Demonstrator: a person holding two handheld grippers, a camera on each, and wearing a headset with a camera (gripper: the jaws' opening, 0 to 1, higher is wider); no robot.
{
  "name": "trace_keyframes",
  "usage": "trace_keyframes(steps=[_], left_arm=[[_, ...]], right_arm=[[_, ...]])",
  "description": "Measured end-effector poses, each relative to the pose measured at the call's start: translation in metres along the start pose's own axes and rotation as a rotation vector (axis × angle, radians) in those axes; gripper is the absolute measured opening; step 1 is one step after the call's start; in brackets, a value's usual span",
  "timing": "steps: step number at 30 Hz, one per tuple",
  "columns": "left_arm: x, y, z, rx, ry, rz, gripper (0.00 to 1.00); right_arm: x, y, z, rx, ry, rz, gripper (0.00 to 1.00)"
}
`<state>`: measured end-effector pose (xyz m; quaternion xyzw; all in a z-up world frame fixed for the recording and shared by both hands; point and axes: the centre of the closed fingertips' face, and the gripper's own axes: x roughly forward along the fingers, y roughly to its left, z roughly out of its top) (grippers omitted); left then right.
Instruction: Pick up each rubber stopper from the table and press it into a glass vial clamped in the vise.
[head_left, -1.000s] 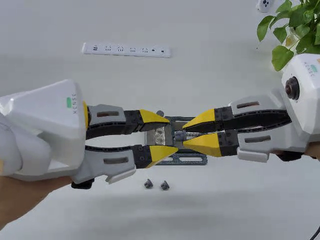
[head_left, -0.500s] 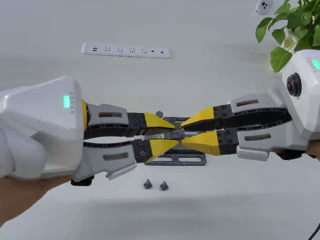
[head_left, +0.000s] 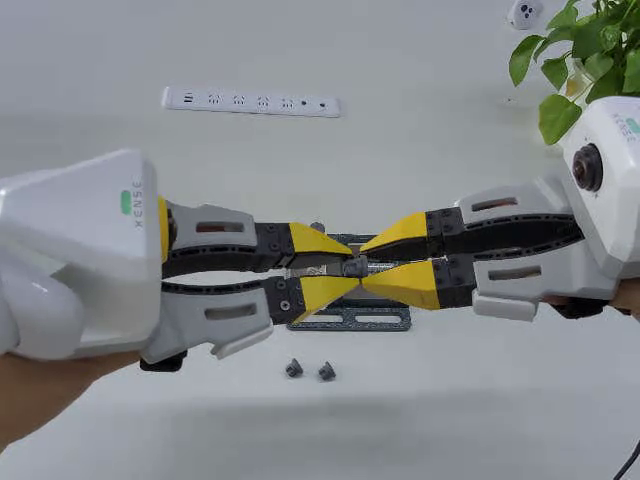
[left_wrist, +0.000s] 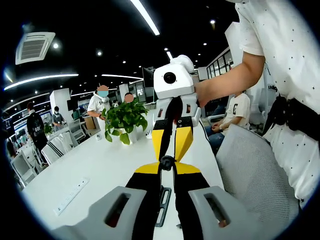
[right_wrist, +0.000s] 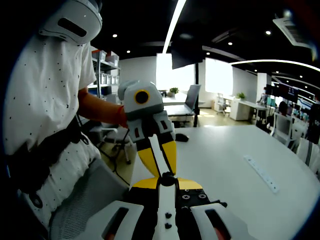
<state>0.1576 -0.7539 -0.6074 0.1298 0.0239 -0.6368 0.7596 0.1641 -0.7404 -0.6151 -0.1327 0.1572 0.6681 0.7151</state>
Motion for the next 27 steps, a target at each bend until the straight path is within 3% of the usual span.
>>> trace_keyframes(steps=[18,22,27], left_arm=[[-0.002,0.0,-0.002,0.006,0.006,0.0,0.04],[-0.004,0.0,-0.001,-0.028,-0.014,-0.011,0.04],[-0.008,0.003,0.008,-0.11,-0.072,-0.018,0.04]], right_arm=[[-0.001,0.002,0.002,0.011,-0.005,0.002,0.06],[-0.001,0.004,0.004,-0.012,-0.001,0.006,0.07],[-0.004,0.005,0.016,-0.013,-0.033,0.007,0.07]])
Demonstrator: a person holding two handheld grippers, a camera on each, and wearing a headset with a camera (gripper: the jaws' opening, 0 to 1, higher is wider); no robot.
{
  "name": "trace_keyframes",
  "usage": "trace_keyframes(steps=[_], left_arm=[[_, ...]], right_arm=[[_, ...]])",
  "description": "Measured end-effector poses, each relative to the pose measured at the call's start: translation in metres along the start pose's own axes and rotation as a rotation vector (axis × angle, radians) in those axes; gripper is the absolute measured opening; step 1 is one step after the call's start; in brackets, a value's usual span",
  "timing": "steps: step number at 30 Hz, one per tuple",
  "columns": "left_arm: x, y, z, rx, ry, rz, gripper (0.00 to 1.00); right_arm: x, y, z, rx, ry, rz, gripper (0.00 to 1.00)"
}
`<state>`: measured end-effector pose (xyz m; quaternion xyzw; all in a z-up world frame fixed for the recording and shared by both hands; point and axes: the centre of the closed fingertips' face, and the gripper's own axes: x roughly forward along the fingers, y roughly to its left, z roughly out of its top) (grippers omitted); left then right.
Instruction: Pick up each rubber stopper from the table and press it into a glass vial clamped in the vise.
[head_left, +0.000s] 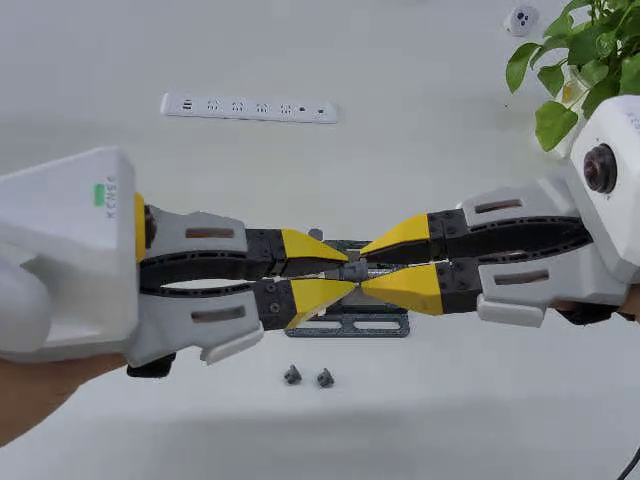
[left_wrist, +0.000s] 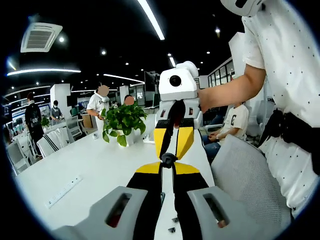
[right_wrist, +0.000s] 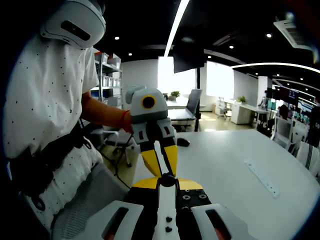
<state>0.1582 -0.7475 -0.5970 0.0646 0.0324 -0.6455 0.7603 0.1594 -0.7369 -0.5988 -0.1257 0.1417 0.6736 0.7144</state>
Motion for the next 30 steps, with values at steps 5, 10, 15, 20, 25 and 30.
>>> trace_keyframes(steps=[5,10,15,20,25,30], left_arm=[[-0.004,0.001,0.012,-0.074,-0.064,-0.014,0.04],[-0.007,0.0,0.018,-0.121,-0.1,-0.03,0.03],[-0.011,-0.001,0.024,-0.178,-0.142,-0.05,0.03],[-0.014,-0.002,0.029,-0.225,-0.18,-0.07,0.03],[-0.017,-0.005,0.033,-0.26,-0.21,-0.092,0.03],[-0.019,-0.004,0.035,-0.279,-0.235,-0.095,0.03]], right_arm=[[-0.002,0.001,0.013,-0.014,-0.026,0.002,0.07],[-0.005,0.001,0.018,-0.042,-0.029,0.008,0.07],[-0.007,0.003,0.024,-0.063,-0.034,0.015,0.07],[-0.008,0.005,0.031,-0.074,-0.039,0.022,0.07],[-0.007,0.008,0.035,-0.083,-0.04,0.033,0.07],[-0.005,0.008,0.039,-0.083,-0.044,0.03,0.06]])
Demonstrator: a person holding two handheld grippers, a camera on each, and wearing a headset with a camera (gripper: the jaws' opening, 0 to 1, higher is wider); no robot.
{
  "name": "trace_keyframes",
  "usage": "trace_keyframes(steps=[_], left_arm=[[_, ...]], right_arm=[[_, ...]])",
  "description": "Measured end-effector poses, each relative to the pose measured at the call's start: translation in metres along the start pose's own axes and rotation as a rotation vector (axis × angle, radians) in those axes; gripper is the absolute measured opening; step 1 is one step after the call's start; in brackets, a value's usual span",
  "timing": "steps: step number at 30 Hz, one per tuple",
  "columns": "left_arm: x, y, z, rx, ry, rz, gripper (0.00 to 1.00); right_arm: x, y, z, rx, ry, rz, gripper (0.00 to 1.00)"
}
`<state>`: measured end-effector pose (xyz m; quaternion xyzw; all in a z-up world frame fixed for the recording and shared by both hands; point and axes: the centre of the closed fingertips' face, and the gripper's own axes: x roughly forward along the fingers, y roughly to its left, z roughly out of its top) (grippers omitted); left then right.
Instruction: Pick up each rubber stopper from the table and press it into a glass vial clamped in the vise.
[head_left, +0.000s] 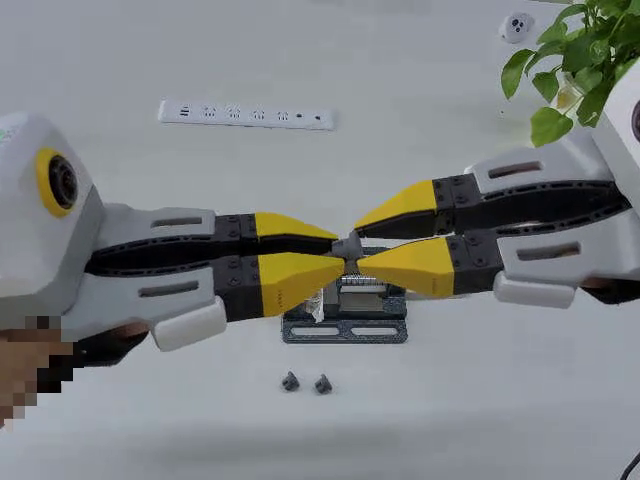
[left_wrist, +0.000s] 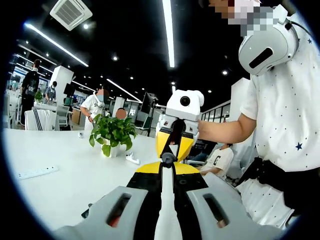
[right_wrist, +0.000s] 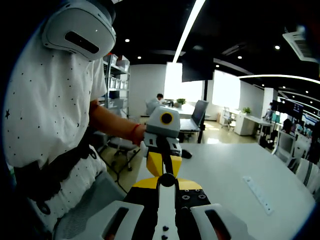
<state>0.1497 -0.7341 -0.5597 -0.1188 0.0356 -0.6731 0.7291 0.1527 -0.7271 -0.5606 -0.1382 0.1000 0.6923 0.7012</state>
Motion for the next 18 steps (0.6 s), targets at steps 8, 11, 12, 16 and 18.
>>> trace_keyframes(steps=[8,11,12,16,18], left_arm=[[-0.002,0.002,-0.002,-0.003,-0.004,0.009,0.04],[-0.002,0.003,-0.006,0.003,0.009,0.015,0.04],[-0.003,0.004,-0.007,0.004,0.011,0.02,0.04],[-0.004,0.006,-0.012,0.017,0.029,0.04,0.04],[-0.005,0.007,-0.013,0.019,0.032,0.046,0.04]], right_arm=[[0.003,-0.002,-0.002,0.014,0.015,-0.002,0.06],[0.005,-0.001,-0.005,0.025,0.03,0.001,0.06],[0.006,-0.002,-0.006,0.027,0.032,0.001,0.06],[0.01,-0.003,-0.012,0.035,0.055,0.004,0.06],[0.011,-0.004,-0.013,0.042,0.06,0.008,0.06]])
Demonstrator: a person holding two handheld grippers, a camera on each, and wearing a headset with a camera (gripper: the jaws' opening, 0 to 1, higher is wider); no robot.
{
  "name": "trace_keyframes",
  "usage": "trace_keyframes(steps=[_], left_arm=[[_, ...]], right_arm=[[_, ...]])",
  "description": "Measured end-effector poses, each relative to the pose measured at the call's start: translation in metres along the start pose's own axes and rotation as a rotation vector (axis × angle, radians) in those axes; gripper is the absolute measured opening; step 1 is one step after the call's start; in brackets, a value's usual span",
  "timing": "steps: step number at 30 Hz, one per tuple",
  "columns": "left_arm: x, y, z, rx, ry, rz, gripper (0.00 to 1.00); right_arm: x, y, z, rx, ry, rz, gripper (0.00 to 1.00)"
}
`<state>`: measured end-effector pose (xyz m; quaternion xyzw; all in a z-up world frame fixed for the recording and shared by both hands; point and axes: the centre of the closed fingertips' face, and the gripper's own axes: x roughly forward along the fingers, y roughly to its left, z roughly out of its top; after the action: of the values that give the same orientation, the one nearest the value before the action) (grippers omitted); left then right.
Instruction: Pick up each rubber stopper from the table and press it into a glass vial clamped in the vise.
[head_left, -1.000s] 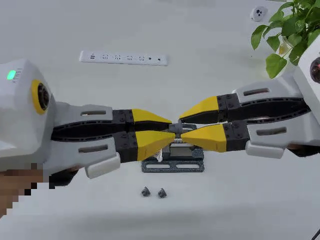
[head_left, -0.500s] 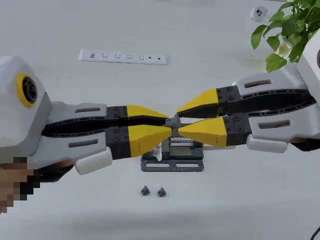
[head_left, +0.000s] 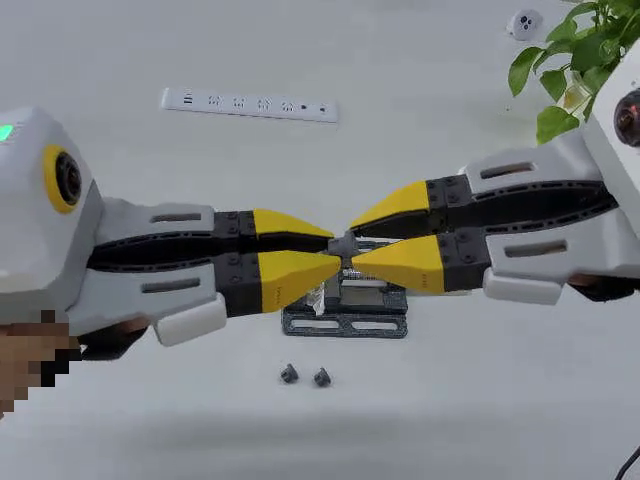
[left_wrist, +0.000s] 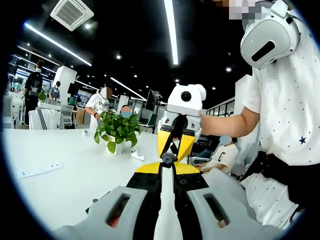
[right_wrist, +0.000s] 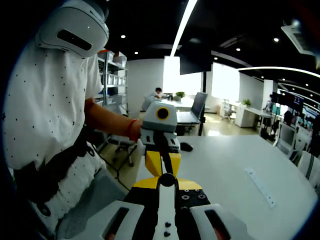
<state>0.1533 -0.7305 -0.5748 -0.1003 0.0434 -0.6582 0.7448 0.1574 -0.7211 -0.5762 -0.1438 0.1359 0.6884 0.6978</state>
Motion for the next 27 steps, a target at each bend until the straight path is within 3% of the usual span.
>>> trace_keyframes(steps=[10,12,19,27], left_arm=[[-0.012,0.011,-0.003,0.01,-0.006,0.049,0.04],[-0.017,0.018,-0.009,0.027,0.017,0.083,0.06],[-0.031,0.033,-0.024,0.05,0.066,0.15,0.13],[-0.041,0.051,-0.046,0.099,0.151,0.23,0.32]], right_arm=[[0.003,-0.012,-0.003,0.021,0.027,0.007,0.06],[0.002,-0.02,-0.007,0.043,0.044,-0.011,0.06],[0.008,-0.045,-0.034,0.088,0.179,-0.056,0.06],[0.017,-0.078,-0.071,0.116,0.353,-0.082,0.06]])
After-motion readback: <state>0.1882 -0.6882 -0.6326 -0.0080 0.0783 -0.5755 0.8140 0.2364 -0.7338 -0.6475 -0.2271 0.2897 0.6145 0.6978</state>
